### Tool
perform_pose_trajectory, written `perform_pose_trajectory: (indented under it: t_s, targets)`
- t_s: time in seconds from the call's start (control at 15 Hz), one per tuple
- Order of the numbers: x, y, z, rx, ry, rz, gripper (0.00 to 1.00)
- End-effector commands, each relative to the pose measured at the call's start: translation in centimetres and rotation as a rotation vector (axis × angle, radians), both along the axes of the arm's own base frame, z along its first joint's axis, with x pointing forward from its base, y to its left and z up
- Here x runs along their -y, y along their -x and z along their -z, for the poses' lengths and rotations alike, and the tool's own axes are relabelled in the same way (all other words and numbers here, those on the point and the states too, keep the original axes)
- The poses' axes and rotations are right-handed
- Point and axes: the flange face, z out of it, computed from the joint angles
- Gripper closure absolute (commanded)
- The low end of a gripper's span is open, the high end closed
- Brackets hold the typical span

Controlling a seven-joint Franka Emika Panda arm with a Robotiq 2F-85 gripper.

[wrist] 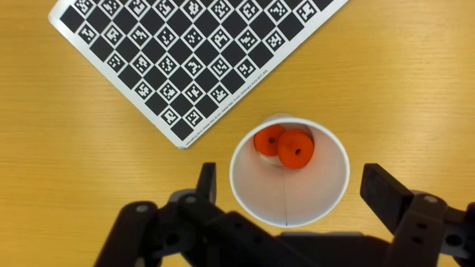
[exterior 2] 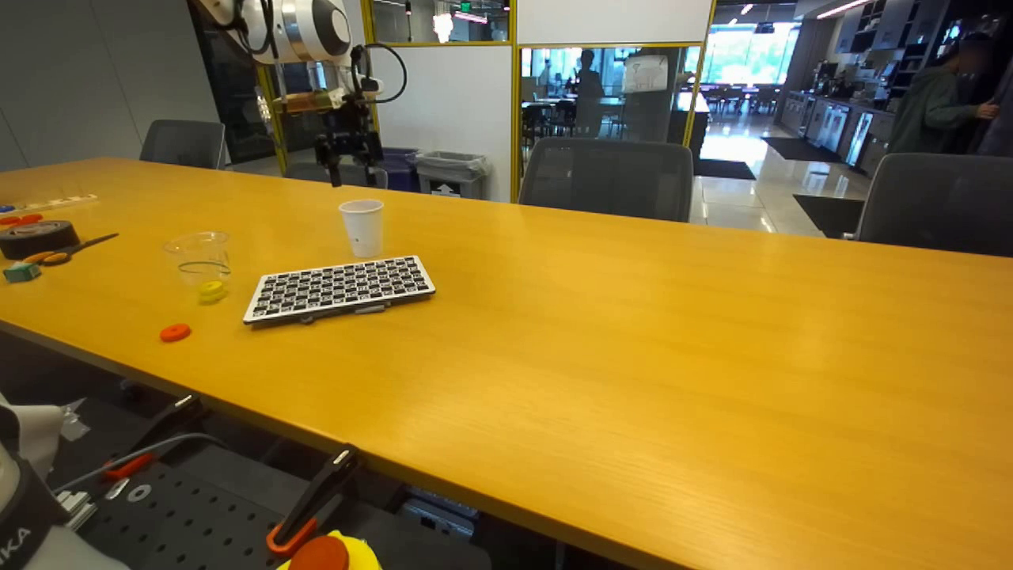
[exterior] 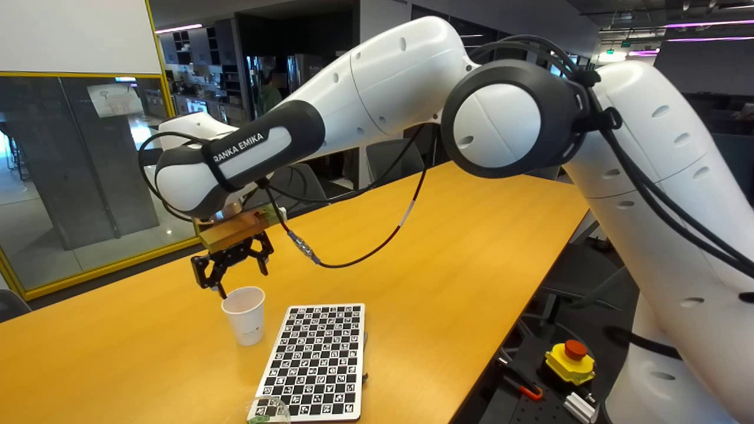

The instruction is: Put the yellow rings in the clear cup and the orange rings in the white cups

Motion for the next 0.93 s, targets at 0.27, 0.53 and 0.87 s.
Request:
perform_pose_trajectory:
  t_s: [0.27, 0.53, 0.87]
  targets:
    - [1.6, 8.0, -1.8, -0.021, -0.017, -0.090, 0.00]
    - [3.5, 11.2, -0.7, 0.023, -0.047, -0.099, 0.00]
    - [5.7, 16.7, 2.0, 0.079, -0.080, -0.124, 0.00]
